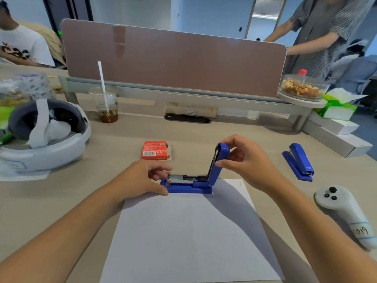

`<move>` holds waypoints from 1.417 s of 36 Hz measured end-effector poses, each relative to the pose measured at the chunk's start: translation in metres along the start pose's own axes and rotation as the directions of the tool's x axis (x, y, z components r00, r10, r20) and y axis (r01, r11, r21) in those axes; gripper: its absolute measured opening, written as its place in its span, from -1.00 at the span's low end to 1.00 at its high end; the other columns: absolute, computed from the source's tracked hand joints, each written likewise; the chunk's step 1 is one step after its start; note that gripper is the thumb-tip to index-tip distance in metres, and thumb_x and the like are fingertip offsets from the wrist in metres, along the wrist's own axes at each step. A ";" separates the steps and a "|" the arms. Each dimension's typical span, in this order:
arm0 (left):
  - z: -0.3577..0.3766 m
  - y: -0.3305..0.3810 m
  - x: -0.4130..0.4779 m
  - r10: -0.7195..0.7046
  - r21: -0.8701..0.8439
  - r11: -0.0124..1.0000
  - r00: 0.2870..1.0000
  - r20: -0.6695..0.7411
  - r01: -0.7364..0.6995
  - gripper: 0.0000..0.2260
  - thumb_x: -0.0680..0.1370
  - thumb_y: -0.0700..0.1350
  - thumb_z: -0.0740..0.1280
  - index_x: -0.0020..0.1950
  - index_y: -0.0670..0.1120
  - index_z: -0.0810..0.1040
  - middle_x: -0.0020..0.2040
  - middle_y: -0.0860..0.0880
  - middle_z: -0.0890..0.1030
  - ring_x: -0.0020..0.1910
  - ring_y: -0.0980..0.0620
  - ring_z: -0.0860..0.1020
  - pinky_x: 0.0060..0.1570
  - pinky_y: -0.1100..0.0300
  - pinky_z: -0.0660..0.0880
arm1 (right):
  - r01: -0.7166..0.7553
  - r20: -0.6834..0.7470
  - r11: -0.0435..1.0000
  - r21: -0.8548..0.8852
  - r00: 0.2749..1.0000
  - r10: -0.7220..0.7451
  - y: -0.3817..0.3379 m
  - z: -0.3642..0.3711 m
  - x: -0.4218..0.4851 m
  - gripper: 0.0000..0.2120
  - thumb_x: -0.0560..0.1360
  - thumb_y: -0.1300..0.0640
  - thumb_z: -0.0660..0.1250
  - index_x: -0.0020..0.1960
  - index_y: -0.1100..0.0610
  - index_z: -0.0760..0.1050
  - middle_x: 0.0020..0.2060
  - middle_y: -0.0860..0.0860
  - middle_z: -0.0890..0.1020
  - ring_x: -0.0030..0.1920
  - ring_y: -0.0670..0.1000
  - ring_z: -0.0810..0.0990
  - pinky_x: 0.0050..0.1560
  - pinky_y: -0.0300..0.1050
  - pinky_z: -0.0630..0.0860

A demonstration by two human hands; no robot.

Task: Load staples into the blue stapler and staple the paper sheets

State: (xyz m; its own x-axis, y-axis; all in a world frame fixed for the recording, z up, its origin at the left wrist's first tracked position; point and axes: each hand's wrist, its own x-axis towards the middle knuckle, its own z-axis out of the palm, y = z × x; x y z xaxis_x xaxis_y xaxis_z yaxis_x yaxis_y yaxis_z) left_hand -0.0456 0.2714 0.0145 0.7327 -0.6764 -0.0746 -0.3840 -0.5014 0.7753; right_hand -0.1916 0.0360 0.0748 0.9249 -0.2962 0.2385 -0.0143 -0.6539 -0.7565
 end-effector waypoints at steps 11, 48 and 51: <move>-0.006 -0.006 0.002 -0.021 -0.042 0.999 1.000 -0.019 0.021 -0.54 0.28 -0.20 0.63 0.13 0.07 0.65 -0.09 0.12 0.65 -0.13 0.13 0.57 -0.24 0.39 0.51 | 0.127 0.070 0.991 -0.043 0.990 -0.124 -0.018 0.043 0.018 -0.73 0.43 0.14 0.48 0.06 -0.09 0.54 -0.10 -0.22 0.61 -0.26 -0.08 0.54 -0.16 -0.25 0.55; -0.007 -0.013 0.010 -0.008 0.051 0.999 0.999 -0.033 0.009 -0.53 0.30 -0.09 0.63 0.11 0.19 0.56 -0.08 0.16 0.68 -0.03 0.13 0.60 -0.13 0.33 0.43 | 0.185 0.358 0.877 -0.444 0.934 -0.016 -0.040 0.085 0.035 -0.86 0.49 0.08 0.40 0.04 0.01 0.63 -0.03 -0.07 0.64 -0.04 -0.01 0.57 0.02 -0.10 0.53; -0.006 -0.013 0.009 -0.024 0.041 0.999 0.999 -0.035 0.025 -0.54 0.30 -0.11 0.63 0.11 0.17 0.58 -0.07 0.16 0.67 -0.05 0.16 0.60 -0.15 0.35 0.44 | 0.169 0.368 0.891 -0.422 0.930 -0.002 -0.040 0.083 0.037 -0.86 0.48 0.06 0.42 0.04 0.00 0.63 -0.04 -0.09 0.65 -0.04 -0.04 0.56 0.02 -0.14 0.51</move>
State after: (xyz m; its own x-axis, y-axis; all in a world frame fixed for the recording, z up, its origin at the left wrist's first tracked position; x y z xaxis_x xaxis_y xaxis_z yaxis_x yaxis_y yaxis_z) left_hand -0.0302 0.2748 0.0082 0.7608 -0.6451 -0.0710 -0.3884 -0.5402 0.7466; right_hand -0.1255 0.1087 0.0635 0.9998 -0.0181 -0.0004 -0.0170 -0.9263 -0.3763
